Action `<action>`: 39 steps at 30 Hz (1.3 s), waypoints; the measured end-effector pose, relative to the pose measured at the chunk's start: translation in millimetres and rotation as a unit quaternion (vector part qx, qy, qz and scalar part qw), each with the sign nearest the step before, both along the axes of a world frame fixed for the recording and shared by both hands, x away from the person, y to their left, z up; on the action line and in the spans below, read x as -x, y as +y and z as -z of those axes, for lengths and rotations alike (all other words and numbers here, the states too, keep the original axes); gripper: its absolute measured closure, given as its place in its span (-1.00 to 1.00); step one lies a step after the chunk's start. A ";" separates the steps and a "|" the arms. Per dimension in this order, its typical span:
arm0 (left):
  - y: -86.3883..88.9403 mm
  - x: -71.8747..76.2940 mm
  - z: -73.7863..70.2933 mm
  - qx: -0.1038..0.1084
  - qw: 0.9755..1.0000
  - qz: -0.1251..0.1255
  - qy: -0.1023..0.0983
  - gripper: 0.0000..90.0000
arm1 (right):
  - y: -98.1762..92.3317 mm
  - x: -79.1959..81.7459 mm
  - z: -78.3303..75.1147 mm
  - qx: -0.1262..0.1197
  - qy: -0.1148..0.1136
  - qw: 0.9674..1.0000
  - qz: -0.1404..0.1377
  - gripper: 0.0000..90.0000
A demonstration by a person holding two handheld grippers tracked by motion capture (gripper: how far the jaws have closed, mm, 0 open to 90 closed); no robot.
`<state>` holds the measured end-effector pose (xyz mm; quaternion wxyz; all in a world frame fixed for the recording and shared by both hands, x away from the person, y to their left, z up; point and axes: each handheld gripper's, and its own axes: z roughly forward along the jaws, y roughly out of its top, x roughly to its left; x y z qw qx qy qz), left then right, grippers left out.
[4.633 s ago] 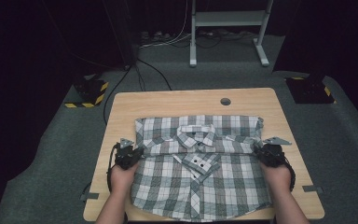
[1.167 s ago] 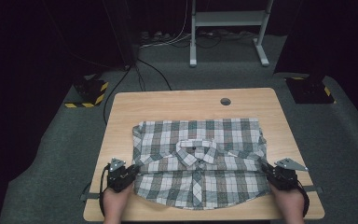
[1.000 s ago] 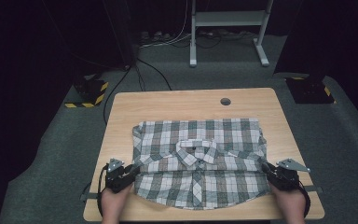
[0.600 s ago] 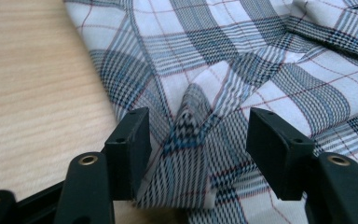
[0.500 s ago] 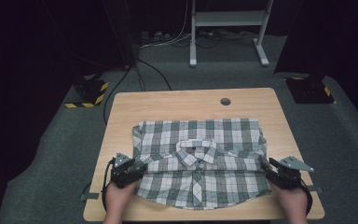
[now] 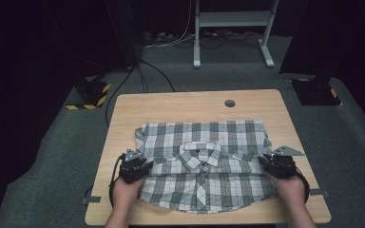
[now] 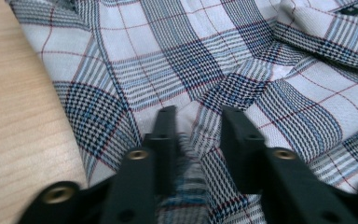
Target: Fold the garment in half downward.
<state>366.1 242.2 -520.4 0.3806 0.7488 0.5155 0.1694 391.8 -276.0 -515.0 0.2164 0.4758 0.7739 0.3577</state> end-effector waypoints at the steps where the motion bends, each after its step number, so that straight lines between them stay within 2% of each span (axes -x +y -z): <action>1: 1.5 1.0 0.3 0.004 1.000 0.000 -0.001 0.69 | -0.7 0.4 1.6 0.002 0.004 1.000 0.000 0.80; 4: 4.3 6.9 -1.9 0.017 1.000 0.003 -0.013 0.92 | -3.0 5.8 1.7 -0.007 -0.007 1.000 -0.001 0.89; 7: 7.9 17.3 -9.5 0.034 0.999 0.002 -0.036 0.94 | -4.9 15.6 -4.2 -0.017 -0.027 0.999 -0.001 0.89; 8: 9.4 21.5 -12.0 0.038 0.998 0.002 -0.043 0.94 | -7.3 23.8 -8.4 -0.025 -0.039 0.999 -0.001 0.89; 9: 11.5 25.8 -13.6 0.045 0.998 0.004 -0.047 0.94 | -7.3 23.8 -8.4 -0.025 -0.039 0.999 -0.001 0.89; 11: 14.5 33.9 -14.6 0.048 0.998 0.008 -0.050 0.94 | -9.7 34.4 -11.4 -0.033 -0.049 0.998 -0.003 0.89; 15: 21.8 49.7 -10.0 0.044 0.998 0.013 -0.046 0.94 | -14.2 52.4 -9.9 -0.039 -0.049 0.998 -0.009 0.88; 17: 26.2 59.4 -0.6 0.041 0.999 0.014 -0.030 0.93 | -16.6 65.0 -3.1 -0.040 -0.040 0.998 -0.011 0.88; 21: 27.2 67.3 10.5 0.030 0.999 0.015 -0.015 0.86 | -17.7 74.2 7.5 -0.033 -0.025 0.999 -0.013 0.85; 23: 27.0 69.4 10.4 0.029 0.999 0.010 -0.016 0.75 | -17.9 76.6 10.6 -0.032 -0.019 0.999 -0.011 0.81; 24: 27.0 69.4 10.4 0.029 0.999 0.010 -0.016 0.64 | -17.9 76.6 10.6 -0.032 -0.019 0.999 -0.011 0.81; 25: 26.4 69.7 8.5 0.029 0.999 0.009 -0.017 0.64 | -17.8 77.5 10.9 -0.029 -0.020 0.999 -0.011 0.77; 26: 23.7 69.3 2.3 0.025 0.999 0.007 -0.026 0.45 | -17.7 79.0 8.4 -0.031 -0.025 0.999 -0.011 0.69; 27: 23.7 69.3 2.3 0.025 0.999 0.007 -0.026 0.33 | -17.7 79.0 8.4 -0.031 -0.025 0.999 -0.011 0.69; 28: 21.3 67.8 -1.1 0.024 0.999 0.005 -0.028 0.33 | -17.1 79.1 5.8 -0.031 -0.030 0.999 -0.011 0.63; 30: 14.0 62.4 -7.2 0.019 0.999 0.011 -0.033 0.19 | -13.0 75.2 -3.8 -0.035 -0.045 0.998 -0.014 0.51; 31: 8.9 59.0 -9.4 0.013 0.999 0.015 -0.035 0.19 | -13.0 75.2 -3.8 -0.035 -0.045 0.998 -0.014 0.51; 32: -2.2 51.1 -11.9 0.009 0.999 0.024 -0.032 0.11 | -8.6 69.6 -8.9 -0.037 -0.048 0.998 -0.017 0.45; 37: -20.1 34.2 -10.0 -0.009 0.999 0.037 -0.016 0.11 | 4.2 56.8 -12.1 -0.026 -0.040 0.998 -0.032 0.41; 39: -23.9 29.7 -7.0 -0.014 0.999 0.039 -0.007 0.19 | 9.8 50.7 -9.3 -0.015 -0.029 0.999 -0.038 0.41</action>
